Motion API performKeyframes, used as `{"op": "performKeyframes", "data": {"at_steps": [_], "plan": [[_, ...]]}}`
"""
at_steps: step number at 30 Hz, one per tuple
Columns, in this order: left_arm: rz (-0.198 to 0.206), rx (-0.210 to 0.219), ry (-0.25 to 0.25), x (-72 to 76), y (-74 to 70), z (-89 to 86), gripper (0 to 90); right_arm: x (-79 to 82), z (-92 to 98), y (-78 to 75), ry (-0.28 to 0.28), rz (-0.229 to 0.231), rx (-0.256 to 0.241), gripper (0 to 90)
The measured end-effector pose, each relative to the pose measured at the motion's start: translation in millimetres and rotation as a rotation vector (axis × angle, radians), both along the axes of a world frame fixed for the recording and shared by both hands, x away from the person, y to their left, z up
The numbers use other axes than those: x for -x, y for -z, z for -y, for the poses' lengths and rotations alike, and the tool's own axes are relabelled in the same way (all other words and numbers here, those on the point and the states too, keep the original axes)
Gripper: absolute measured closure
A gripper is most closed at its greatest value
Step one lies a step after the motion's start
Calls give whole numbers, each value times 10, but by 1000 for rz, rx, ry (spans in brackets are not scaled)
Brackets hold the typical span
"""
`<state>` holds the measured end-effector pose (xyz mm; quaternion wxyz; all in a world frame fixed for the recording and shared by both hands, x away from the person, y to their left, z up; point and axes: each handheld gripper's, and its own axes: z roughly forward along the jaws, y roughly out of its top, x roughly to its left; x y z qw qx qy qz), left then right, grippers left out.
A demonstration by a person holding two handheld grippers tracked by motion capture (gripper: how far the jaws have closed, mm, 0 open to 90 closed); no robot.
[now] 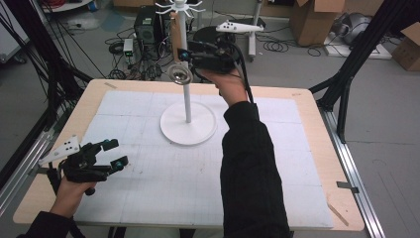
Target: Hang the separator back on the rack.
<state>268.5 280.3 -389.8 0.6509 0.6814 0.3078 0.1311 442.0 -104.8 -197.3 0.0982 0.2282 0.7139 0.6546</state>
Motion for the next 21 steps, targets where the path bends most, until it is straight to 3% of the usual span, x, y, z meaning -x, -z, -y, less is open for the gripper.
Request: {"op": "performKeyframes", "data": {"at_steps": [3, 7, 16, 21], "plan": [[-3, 4, -3, -2, 0, -7, 184, 85, 112, 125, 25, 9, 23, 282], [-6, 17, -11, -3, 2, -16, 186, 284, 340, 371, 119, 31, 69, 187], [-4, 31, -25, -10, 19, -15, 182, 862, 895, 900, 229, 48, 159, 170], [1, 44, -32, 0, 23, -4, 178, 1243, 1190, 1191, 289, 45, 160, 166]]}}
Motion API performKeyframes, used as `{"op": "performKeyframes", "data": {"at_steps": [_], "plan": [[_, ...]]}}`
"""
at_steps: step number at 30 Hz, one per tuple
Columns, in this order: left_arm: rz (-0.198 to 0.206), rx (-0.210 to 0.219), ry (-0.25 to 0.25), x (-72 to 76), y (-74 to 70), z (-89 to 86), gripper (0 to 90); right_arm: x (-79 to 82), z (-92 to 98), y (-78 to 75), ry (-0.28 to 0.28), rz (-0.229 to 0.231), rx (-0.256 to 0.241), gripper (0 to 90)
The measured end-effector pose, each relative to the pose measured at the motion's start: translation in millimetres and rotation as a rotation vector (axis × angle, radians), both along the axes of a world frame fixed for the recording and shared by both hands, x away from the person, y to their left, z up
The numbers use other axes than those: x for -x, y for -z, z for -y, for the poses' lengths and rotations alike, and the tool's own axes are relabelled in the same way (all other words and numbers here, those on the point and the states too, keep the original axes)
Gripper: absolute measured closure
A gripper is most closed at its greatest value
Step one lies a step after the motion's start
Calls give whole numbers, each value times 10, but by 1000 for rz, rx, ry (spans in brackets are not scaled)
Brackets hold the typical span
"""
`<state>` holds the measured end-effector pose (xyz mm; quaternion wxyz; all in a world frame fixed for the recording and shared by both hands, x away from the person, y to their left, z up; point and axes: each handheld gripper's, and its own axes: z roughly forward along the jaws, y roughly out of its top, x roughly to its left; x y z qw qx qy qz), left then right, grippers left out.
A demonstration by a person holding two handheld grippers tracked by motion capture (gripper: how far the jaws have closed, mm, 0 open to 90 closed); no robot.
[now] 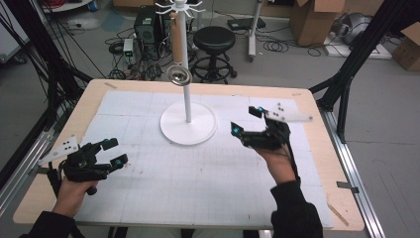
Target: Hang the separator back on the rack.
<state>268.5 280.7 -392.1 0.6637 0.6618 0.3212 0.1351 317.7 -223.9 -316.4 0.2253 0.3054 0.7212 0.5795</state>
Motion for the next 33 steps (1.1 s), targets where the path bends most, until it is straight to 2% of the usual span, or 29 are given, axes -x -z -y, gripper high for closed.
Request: {"op": "performKeyframes", "data": {"at_steps": [3, 7, 10, 17, 20, 23, 33], "plan": [[4, 6, -6, 3, 4, -6, 176, 233, 184, 216, 41, -10, 2, 165], [10, -5, -1, 14, 10, 8, 176, 470, 369, 371, 85, -29, 4, 164], [27, -8, -5, 24, 12, 24, 174, 616, 476, 409, 119, -28, 20, 163], [41, 9, -10, 63, 15, 78, 172, 905, 671, 482, 154, -12, 9, 163], [48, 8, -5, 64, 12, 109, 172, 974, 737, 513, 169, -8, 1, 163], [46, -7, 1, 68, 16, 127, 172, 973, 774, 526, 193, -8, -11, 163], [46, -10, -5, 73, 19, 127, 172, 969, 782, 530, 199, -10, -12, 163]]}}
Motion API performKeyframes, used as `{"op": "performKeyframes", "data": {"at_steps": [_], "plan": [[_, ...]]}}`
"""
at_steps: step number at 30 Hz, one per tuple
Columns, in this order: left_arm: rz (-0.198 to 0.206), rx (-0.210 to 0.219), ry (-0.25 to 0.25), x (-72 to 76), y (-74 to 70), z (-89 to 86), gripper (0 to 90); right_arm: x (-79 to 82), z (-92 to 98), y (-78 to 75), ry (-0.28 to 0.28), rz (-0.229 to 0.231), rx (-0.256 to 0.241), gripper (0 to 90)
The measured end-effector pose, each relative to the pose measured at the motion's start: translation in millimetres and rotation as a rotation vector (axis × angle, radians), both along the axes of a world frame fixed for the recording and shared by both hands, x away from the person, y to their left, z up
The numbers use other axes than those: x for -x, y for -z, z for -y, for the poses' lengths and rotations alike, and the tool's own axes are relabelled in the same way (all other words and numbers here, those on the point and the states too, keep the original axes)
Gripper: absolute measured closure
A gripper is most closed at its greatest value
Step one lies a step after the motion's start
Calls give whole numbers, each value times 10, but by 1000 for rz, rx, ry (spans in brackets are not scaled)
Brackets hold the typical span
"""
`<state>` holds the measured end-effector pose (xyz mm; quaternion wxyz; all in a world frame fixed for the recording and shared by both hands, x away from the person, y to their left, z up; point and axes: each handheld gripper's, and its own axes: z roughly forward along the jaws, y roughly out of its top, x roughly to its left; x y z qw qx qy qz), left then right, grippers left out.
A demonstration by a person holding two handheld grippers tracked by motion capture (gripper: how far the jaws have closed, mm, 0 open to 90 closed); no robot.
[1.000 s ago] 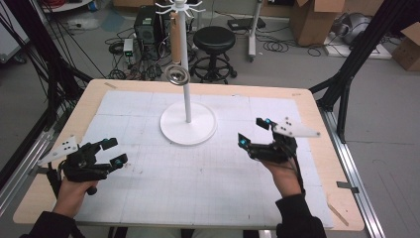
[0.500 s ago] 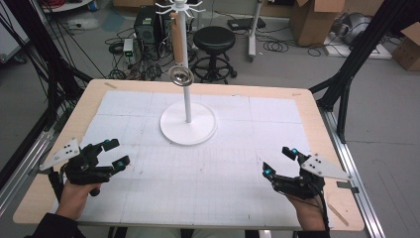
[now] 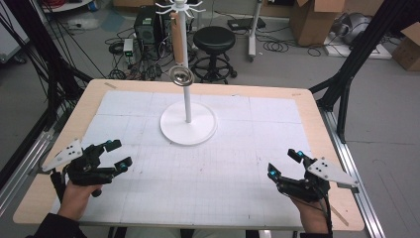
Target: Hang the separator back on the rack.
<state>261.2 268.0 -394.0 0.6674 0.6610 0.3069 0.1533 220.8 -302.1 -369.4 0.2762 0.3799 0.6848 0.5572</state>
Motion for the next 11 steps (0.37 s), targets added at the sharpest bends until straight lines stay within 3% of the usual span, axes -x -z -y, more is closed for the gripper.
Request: {"op": "performKeyframes", "data": {"at_steps": [11], "plan": [[-10, -1, -4, -9, 14, 9, 173, -13, -1, 12, -6, -2, 15, 163]]}}
